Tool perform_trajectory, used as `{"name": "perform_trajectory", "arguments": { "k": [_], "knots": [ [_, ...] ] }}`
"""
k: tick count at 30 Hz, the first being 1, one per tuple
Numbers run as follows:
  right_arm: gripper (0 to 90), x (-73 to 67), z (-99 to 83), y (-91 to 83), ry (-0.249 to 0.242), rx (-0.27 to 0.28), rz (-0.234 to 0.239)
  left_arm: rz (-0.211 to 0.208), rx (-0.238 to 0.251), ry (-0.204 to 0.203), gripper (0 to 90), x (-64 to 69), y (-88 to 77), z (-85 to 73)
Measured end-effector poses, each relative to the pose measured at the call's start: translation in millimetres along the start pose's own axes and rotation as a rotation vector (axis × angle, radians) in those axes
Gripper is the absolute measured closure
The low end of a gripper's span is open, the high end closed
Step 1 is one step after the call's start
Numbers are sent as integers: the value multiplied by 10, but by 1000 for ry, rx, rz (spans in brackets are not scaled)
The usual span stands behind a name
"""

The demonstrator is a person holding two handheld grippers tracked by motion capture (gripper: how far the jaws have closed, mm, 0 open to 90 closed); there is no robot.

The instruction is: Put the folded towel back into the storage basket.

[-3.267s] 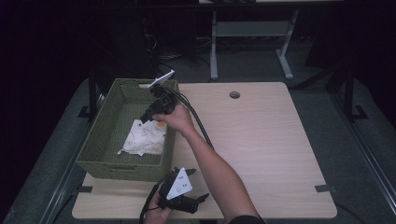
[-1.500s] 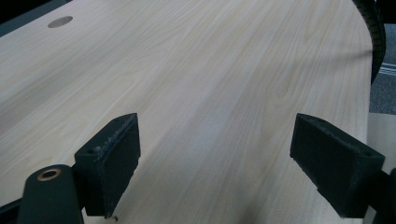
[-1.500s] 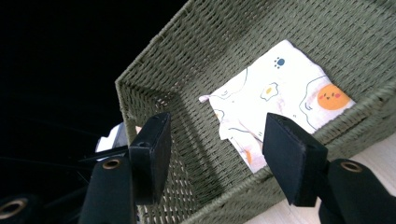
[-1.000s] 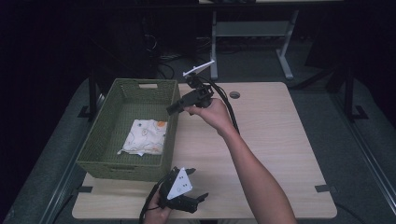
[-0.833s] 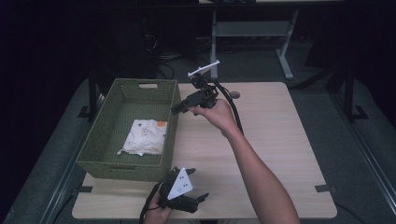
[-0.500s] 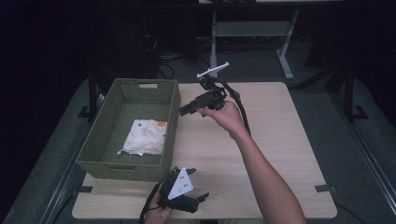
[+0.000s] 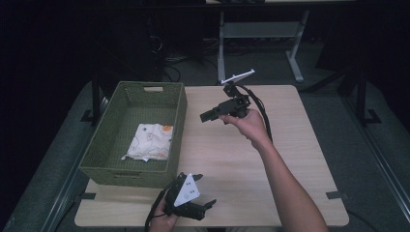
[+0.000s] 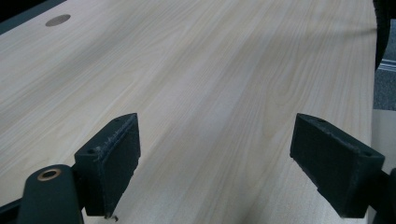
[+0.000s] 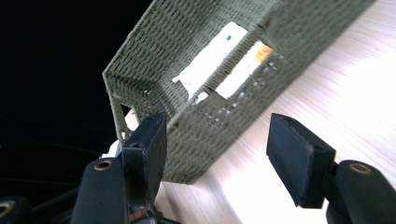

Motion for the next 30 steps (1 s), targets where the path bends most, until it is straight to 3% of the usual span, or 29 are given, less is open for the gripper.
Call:
{"name": "perform_trajectory", "arguments": {
  "k": [30],
  "knots": [
    [343, 378, -546, -379, 81, 27, -31, 4, -3, 2, 161, 1, 4, -4]
  ]
}}
Point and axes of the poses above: each handheld gripper's, and its own axes: y roughly forward along the jaws, z roughly out of its top, x roughly to its right, the point moved 8 cm from there along y, roughly forward along the jaws, and after that the axes turned 5 degrees about -y, right-handed, at the moved point
